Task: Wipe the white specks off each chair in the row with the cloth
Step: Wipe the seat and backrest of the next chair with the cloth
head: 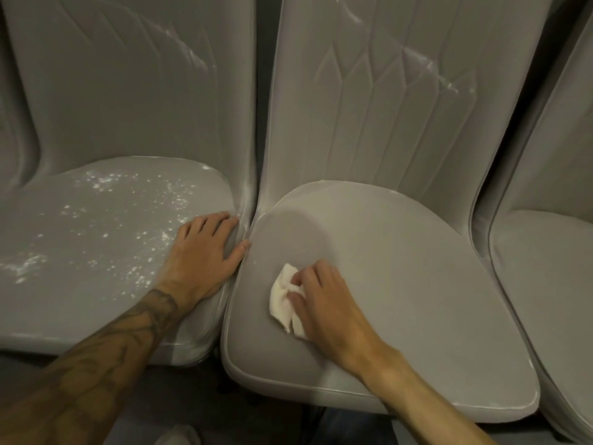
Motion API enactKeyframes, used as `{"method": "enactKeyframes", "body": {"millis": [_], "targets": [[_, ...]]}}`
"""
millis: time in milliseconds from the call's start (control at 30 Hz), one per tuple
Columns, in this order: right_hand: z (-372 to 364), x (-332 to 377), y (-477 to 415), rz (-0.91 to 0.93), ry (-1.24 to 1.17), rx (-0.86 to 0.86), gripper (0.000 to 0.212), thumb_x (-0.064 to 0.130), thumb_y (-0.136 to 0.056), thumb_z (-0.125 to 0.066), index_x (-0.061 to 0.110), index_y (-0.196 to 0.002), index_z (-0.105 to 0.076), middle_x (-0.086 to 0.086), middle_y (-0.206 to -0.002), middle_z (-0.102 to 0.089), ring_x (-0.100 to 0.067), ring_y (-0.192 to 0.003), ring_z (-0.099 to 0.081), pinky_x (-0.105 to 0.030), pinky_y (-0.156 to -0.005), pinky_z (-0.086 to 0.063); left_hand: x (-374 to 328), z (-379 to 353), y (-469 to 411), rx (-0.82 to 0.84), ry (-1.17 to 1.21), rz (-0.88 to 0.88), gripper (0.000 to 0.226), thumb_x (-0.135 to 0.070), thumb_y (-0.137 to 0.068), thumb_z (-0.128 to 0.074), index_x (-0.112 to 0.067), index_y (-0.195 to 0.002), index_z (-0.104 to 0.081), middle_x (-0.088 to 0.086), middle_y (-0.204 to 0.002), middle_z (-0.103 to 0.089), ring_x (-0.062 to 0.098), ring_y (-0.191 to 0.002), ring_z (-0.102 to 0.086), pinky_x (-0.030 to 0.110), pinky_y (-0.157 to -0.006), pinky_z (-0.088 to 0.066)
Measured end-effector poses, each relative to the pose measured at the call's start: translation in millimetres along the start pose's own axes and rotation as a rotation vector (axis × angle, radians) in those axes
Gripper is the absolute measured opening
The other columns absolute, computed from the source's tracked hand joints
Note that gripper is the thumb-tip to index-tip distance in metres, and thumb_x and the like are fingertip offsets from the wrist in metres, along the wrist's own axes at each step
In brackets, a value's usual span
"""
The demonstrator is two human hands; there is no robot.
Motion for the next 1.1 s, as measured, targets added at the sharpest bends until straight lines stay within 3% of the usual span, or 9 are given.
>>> {"method": "enactKeyframes", "body": {"millis": [133, 233, 300, 400, 500, 600, 767, 967, 1100], "targets": [[1, -22, -40, -0.034, 0.080, -0.100, 0.018, 0.021, -0.093, -0.050, 0.006, -0.091, -0.058, -0.014, -0.086, -0.055, -0.034, -0.074, -0.052, -0.044, -0.065, -0.051, 0, 0, 0, -0.002, -0.015, -0.001, 0.069, -0.062, -0.099, -0.027, -0.017, -0.144, -0.056, 0.005, -0.147, -0.055, 0.029, -0.129, -0.050, 0.048, -0.108, -0.038], [-6, -20, -54, -0.091, 0.043, -0.060, 0.025, 0.025, -0.096, -0.043, 0.005, -0.098, -0.057, -0.015, -0.095, -0.053, -0.034, -0.081, -0.049, -0.048, -0.074, -0.047, 1, 0, 1, -0.008, -0.013, -0.003, 0.068, -0.060, -0.100, -0.027, -0.018, -0.145, -0.055, 0.005, -0.147, -0.055, 0.028, -0.129, -0.050, 0.047, -0.109, -0.038], [-10, -5, -37, -0.014, 0.014, -0.031, 0.022, 0.025, -0.099, -0.045, 0.007, -0.102, -0.057, -0.011, -0.099, -0.052, -0.029, -0.086, -0.047, -0.042, -0.078, -0.043, 1, 0, 1, -0.013, -0.010, -0.007, 0.066, -0.059, -0.101, -0.028, -0.018, -0.145, -0.055, 0.005, -0.147, -0.055, 0.028, -0.129, -0.050, 0.047, -0.109, -0.038], [-12, 6, -15, 0.085, -0.008, 0.038, 0.018, 0.027, -0.101, -0.047, 0.011, -0.103, -0.056, -0.007, -0.100, -0.050, -0.025, -0.087, -0.047, -0.037, -0.078, -0.043, 1, 0, 1, -0.023, -0.017, -0.014, 0.063, -0.056, -0.102, -0.028, -0.017, -0.143, -0.056, 0.006, -0.145, -0.056, 0.028, -0.128, -0.052, 0.046, -0.108, -0.039], [-18, -11, -48, 0.023, 0.043, 0.003, 0.022, 0.025, -0.099, -0.046, 0.007, -0.099, -0.057, -0.013, -0.096, -0.052, -0.033, -0.082, -0.049, -0.048, -0.073, -0.047, 1, 0, -1, -0.037, -0.006, -0.017, 0.058, -0.052, -0.103, -0.030, -0.018, -0.140, -0.057, 0.005, -0.143, -0.057, 0.027, -0.126, -0.052, 0.046, -0.106, -0.039], [-24, -19, -79, -0.071, 0.044, -0.023, 0.019, 0.021, -0.097, -0.048, 0.005, -0.099, -0.056, -0.017, -0.097, -0.052, -0.036, -0.082, -0.048, -0.049, -0.073, -0.046, 1, 0, 0, -0.051, -0.011, -0.023, 0.052, -0.046, -0.103, -0.032, -0.018, -0.140, -0.057, 0.005, -0.142, -0.058, 0.027, -0.124, -0.053, 0.045, -0.104, -0.040], [-29, 19, -46, 0.137, -0.082, 0.074, 0.022, 0.030, -0.102, -0.044, 0.010, -0.104, -0.054, -0.006, -0.102, -0.048, -0.023, -0.089, -0.043, -0.034, -0.081, -0.038, 1, 0, 0, -0.059, -0.016, -0.024, 0.051, -0.039, -0.104, -0.029, -0.017, -0.141, -0.057, 0.006, -0.141, -0.058, 0.028, -0.122, -0.054, 0.047, -0.104, -0.041], [-44, -9, -112, -0.024, -0.003, 0.062, 0.030, 0.030, -0.099, -0.044, 0.005, -0.109, -0.057, -0.015, -0.107, -0.052, -0.034, -0.091, -0.048, -0.050, -0.083, -0.044, 2, 0, 1, -0.062, -0.023, -0.027, 0.050, -0.037, -0.105, -0.028, -0.017, -0.140, -0.057, 0.006, -0.140, -0.059, 0.028, -0.122, -0.055, 0.047, -0.105, -0.043], [-47, 22, -90, 0.072, -0.056, 0.078, 0.030, 0.032, -0.098, -0.040, 0.007, -0.104, -0.055, -0.011, -0.102, -0.050, -0.029, -0.089, -0.046, -0.043, -0.082, -0.041, 3, -3, 2, -0.052, -0.012, -0.042, 0.052, -0.038, -0.105, -0.027, -0.014, -0.142, -0.056, 0.009, -0.142, -0.058, 0.030, -0.124, -0.055, 0.049, -0.106, -0.043]]}}
Point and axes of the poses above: each hand's wrist, its own y-axis away from the middle knuckle, its own z-axis out of the back of the hand, x = y × z, the point moved 9 cm from there along -y, towards the middle knuckle
